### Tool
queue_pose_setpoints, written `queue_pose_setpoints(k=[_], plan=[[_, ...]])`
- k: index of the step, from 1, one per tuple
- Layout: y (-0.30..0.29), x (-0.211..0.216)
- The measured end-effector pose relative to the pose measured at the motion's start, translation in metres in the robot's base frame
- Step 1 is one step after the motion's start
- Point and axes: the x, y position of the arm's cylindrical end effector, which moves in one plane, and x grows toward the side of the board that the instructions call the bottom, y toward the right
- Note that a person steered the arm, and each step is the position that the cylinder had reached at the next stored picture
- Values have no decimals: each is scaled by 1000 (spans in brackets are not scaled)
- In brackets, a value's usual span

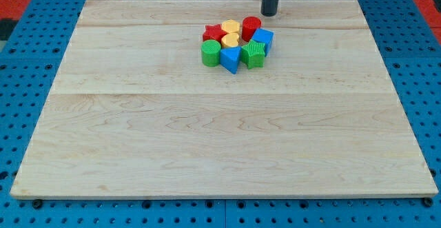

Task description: Make all the blocks together

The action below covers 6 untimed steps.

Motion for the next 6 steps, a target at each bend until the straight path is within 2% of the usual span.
queue_pose_setpoints(k=[3, 6], plan=[[-11, 34], [-23, 44]])
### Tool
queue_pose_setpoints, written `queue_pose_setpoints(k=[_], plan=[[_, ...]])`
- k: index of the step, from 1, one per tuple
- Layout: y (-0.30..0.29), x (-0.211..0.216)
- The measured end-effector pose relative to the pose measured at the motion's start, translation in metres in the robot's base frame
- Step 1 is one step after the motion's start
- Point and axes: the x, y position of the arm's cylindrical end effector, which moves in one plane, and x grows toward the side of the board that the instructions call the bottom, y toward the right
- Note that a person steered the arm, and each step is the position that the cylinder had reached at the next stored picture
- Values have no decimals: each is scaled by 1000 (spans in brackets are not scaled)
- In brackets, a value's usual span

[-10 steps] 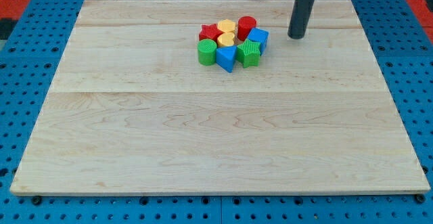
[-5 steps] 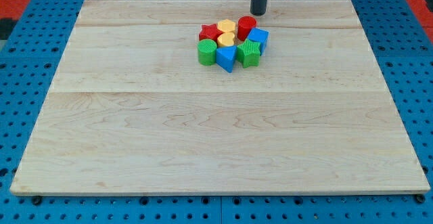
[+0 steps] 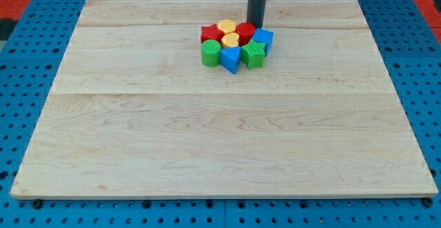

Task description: Make all the blocks together

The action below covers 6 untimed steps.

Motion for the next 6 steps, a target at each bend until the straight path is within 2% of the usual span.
queue_pose_setpoints(k=[2, 3, 6], plan=[[47, -2], [61, 22], [61, 43]])
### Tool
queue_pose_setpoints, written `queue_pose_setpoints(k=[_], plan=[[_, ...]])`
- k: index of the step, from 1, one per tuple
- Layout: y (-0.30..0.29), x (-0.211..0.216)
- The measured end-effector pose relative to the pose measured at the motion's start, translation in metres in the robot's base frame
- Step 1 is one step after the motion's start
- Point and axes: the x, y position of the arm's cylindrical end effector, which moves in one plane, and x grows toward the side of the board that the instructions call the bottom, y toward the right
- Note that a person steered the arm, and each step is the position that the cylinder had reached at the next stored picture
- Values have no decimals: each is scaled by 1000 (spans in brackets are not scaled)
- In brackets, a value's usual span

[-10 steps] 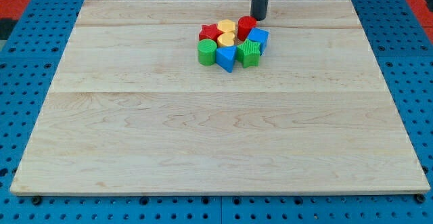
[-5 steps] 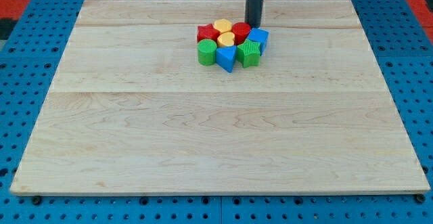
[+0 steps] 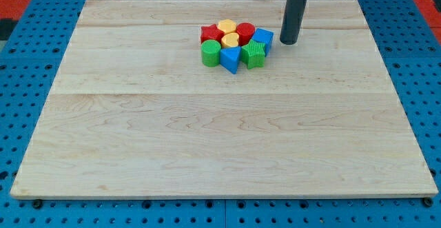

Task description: Make all the blocks together

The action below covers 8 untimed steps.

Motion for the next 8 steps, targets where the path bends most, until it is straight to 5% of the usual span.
queue_pose_setpoints(k=[8], plan=[[-32, 17]])
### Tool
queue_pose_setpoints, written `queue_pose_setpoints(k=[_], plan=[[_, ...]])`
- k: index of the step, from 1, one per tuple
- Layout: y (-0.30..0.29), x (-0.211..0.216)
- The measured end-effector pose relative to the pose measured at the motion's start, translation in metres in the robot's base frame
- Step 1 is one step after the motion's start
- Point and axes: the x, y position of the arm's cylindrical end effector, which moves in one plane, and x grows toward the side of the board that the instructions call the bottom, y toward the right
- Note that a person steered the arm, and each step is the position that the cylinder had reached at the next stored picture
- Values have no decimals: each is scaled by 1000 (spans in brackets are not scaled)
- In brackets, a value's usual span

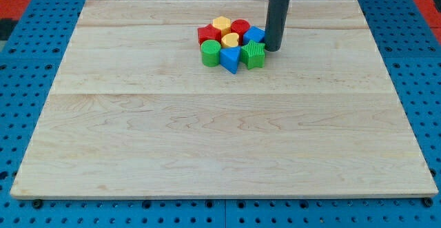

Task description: Make all the blocks together

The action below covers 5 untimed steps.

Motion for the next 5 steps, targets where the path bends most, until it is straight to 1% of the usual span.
queue_pose_setpoints(k=[1, 2, 3, 5], plan=[[14, 8], [25, 41], [15, 47], [-4, 32]])
